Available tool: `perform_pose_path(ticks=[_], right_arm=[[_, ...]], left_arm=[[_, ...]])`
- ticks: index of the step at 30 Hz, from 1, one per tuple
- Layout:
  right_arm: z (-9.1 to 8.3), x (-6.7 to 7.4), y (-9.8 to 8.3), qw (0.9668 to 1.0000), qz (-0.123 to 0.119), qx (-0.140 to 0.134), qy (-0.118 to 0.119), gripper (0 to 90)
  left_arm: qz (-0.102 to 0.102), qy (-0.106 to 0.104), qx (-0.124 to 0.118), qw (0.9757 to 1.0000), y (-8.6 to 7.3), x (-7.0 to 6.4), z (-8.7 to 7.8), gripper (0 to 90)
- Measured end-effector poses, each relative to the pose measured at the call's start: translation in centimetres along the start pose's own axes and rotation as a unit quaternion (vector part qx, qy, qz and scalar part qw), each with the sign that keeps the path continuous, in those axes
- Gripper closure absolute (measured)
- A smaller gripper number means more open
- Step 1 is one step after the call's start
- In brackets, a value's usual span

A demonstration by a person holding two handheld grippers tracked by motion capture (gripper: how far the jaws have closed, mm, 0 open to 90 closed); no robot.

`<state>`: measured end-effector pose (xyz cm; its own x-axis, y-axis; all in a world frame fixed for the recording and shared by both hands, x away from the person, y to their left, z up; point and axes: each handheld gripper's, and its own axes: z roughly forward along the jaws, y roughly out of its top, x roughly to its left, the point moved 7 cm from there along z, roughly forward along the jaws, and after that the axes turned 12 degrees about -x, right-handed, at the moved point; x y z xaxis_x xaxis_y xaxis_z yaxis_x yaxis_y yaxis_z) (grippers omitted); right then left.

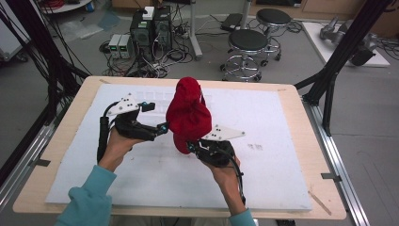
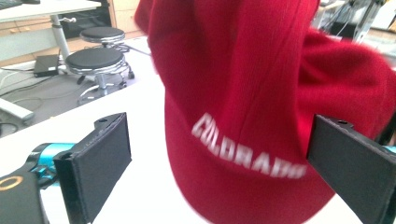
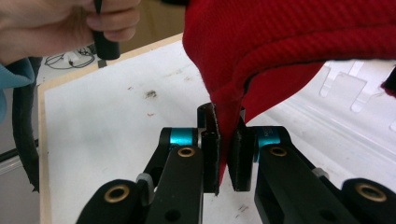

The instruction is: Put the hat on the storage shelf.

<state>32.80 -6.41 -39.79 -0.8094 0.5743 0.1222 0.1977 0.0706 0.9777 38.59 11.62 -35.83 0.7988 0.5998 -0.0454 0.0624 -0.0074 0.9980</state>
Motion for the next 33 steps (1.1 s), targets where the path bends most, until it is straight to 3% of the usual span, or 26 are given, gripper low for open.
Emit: perform_pose_path(ticks=[5,7,9,12,14,19,28,33], right_arm=[[-0.2,-0.7,1.1,0.9998,-0.004,-0.015,-0.008,85.4],[-0.3,-1.1,1.7,0.9996,-0.005,-0.024,-0.012,85.5],[-0.4,-1.5,2.1,0.9994,-0.01,-0.028,-0.017,85.4],[-0.6,-2.5,2.6,0.9991,-0.013,-0.027,-0.029,85.4],[-0.7,-3.1,3.1,0.9987,-0.017,-0.034,-0.035,85.4],[-0.9,-4.6,4.1,0.9973,-0.024,-0.041,-0.055,85.4],[-0.4,-7.1,4.9,0.9955,-0.027,-0.042,-0.081,85.4],[-0.2,-8.5,5.0,0.9939,-0.027,-0.044,-0.097,85.4]], left_arm=[[0.013,0.007,0.0,0.9999,-1.4,0.8,-2.0,7.0],[0.026,0.021,-0.004,0.9994,-2.0,1.3,-3.0,7.3],[0.023,0.03,-0.003,0.9993,-2.7,1.7,-4.0,7.3],[0.034,0.034,-0.003,0.9988,-3.6,2.0,-5.4,7.3],[0.033,0.04,0.006,0.9986,-4.4,2.4,-6.2,7.3],[0.008,0.055,0.004,0.9985,-6.4,3.5,-8.2,7.3],[0.004,0.08,0.001,0.9968,-9.5,4.6,-11.5,7.3],[0.007,0.1,-0.017,0.9949,-10.3,5.3,-13.2,7.3]])
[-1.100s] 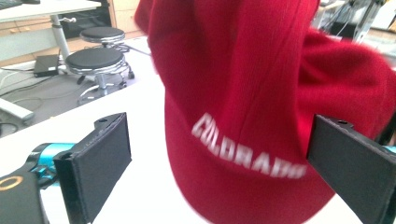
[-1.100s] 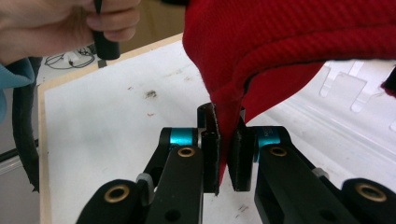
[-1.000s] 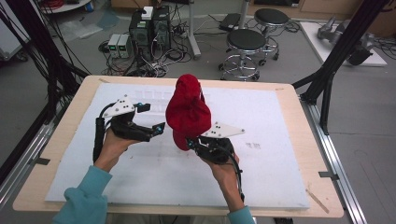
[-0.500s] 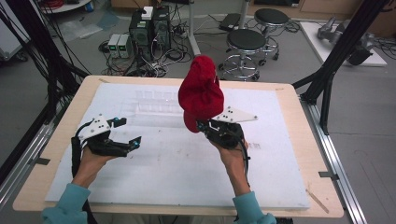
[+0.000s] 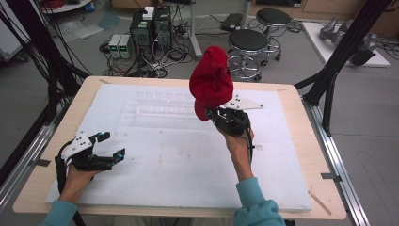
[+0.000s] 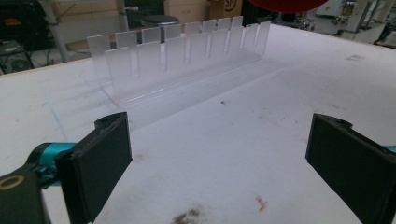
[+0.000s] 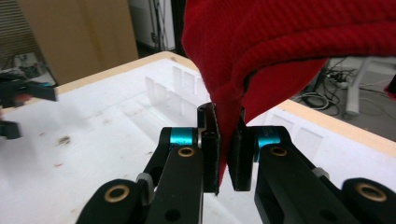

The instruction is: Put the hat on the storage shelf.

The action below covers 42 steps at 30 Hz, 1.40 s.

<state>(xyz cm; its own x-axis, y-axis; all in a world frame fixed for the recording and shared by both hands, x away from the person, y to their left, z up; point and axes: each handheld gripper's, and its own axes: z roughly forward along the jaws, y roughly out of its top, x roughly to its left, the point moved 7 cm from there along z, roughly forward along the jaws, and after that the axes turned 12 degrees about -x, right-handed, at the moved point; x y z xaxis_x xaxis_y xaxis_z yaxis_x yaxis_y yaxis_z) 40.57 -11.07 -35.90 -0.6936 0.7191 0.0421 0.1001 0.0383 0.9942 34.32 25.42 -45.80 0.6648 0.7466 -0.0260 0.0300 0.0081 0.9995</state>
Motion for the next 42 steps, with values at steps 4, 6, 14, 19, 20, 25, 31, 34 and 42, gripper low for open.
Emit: perform_pose_path(ticks=[4,6,14,19,20,25,31,34,42], right_arm=[[0.5,-1.2,-0.2,0.9999,0.004,-0.002,-0.013,85.4],[0.8,-1.6,-0.3,0.9998,0.003,0.001,-0.019,85.4],[2.2,-3.2,-0.8,0.9992,-0.006,0.013,-0.038,85.4],[3.0,-4.0,-1.2,0.9986,-0.008,0.022,-0.047,85.4],[3.2,-4.1,-1.2,0.9987,-0.004,0.021,-0.047,85.4],[3.8,-4.6,-1.9,0.9983,-0.001,0.027,-0.051,85.3],[4.5,-4.9,-2.6,0.998,0.002,0.036,-0.052,85.1],[4.7,-5.1,-3.1,0.9978,0.008,0.041,-0.051,84.9],[5.1,-5.4,-3.9,0.9975,0.019,0.051,-0.046,84.8]], left_arm=[[-0.001,0.009,-0.013,0.9999,-0.3,0.5,-0.8,7.3],[-0.005,0.01,-0.012,0.9999,-0.4,0.6,-0.9,7.3],[0.001,0.015,-0.015,0.9998,-0.4,0.7,-1.0,7.3],[-0.005,0.019,-0.03,0.9993,-0.3,0.7,-1.2,7.3],[-0.006,0.021,-0.033,0.9992,-0.3,0.8,-1.3,7.3],[-0.004,0.022,-0.03,0.9993,-0.3,0.8,-1.3,7.3],[-0.002,0.029,-0.034,0.999,-0.3,0.8,-1.3,7.3],[0.0,0.035,-0.036,0.9987,-0.3,0.8,-1.4,7.3],[0.001,0.048,-0.044,0.9979,-0.3,0.9,-1.5,7.4]])
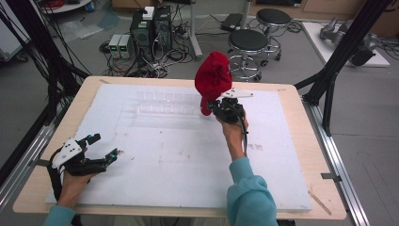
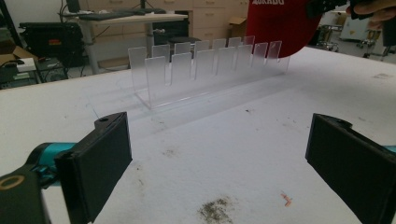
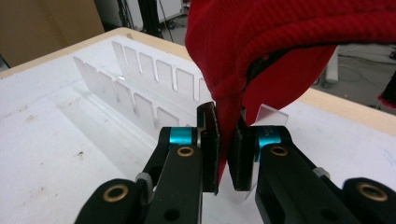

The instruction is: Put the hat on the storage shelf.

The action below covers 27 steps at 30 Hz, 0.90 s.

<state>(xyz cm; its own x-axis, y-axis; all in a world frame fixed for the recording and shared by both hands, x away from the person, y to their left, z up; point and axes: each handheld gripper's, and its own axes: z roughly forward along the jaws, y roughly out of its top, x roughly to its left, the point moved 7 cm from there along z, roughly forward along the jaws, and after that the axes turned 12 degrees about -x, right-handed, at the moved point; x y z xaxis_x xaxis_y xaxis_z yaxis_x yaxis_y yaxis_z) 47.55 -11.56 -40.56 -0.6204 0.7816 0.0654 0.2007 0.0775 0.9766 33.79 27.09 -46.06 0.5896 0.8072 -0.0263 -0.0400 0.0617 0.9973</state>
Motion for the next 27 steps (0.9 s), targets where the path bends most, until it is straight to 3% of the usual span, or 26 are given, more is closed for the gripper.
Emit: perform_pose_path(ticks=[22,24,26,27], right_arm=[[-0.18,-0.06,-0.59,0.9997,-0.006,0.024,-0.005,81.2],[-0.17,-0.1,-0.62,0.9995,-0.013,0.027,-0.009,76.4],[-0.15,-0.06,-0.77,0.999,-0.02,0.035,-0.021,62.4],[-0.28,0.01,-0.83,0.9988,-0.022,0.037,-0.024,62.2]], left_arm=[[0.006,0.01,-0.003,0.9999,0.03,0.03,-0.06,7.4],[0.006,0.01,-0.002,0.9999,0.02,0.05,-0.05,7.4],[0.003,0.012,-0.002,0.9999,0.02,0.1,-0.04,7.4],[0.003,0.012,-0.001,0.9999,0.02,0.13,-0.04,7.4]])
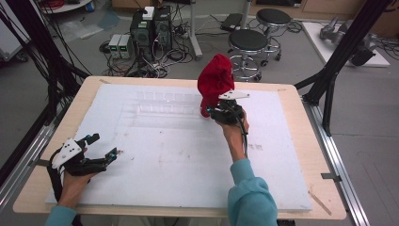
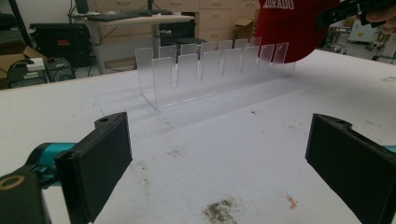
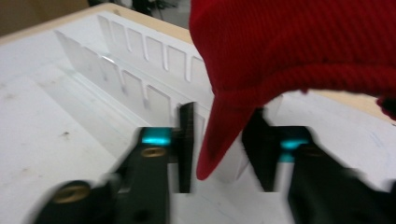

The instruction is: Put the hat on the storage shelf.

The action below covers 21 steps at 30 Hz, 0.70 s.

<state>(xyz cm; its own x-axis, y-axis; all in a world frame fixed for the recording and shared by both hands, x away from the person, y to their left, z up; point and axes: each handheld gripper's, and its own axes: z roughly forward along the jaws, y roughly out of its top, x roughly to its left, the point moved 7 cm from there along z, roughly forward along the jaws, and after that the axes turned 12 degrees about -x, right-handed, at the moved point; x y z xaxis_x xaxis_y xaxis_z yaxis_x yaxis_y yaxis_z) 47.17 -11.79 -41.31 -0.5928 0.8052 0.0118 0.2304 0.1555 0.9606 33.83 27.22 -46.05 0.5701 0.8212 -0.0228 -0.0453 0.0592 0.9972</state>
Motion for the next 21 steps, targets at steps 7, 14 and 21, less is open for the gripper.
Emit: perform_pose_path(ticks=[7,14,21], right_arm=[[-2.1,0.4,-0.5,0.9998,0.012,0.005,-0.015,15.3],[-7.1,1.1,0.4,0.9993,-0.001,-0.038,0.004,12.5],[-12.6,1.0,0.9,0.996,-0.011,-0.089,0.002,12.0]], left_arm=[[0.001,0.002,0.003,1.0,0.0,0.0,0.0,7.4],[-0.003,0.006,0.001,1.0,0.0,0.1,0.0,7.4],[0.0,0.013,-0.003,0.9999,0.0,0.1,-0.1,7.4]])
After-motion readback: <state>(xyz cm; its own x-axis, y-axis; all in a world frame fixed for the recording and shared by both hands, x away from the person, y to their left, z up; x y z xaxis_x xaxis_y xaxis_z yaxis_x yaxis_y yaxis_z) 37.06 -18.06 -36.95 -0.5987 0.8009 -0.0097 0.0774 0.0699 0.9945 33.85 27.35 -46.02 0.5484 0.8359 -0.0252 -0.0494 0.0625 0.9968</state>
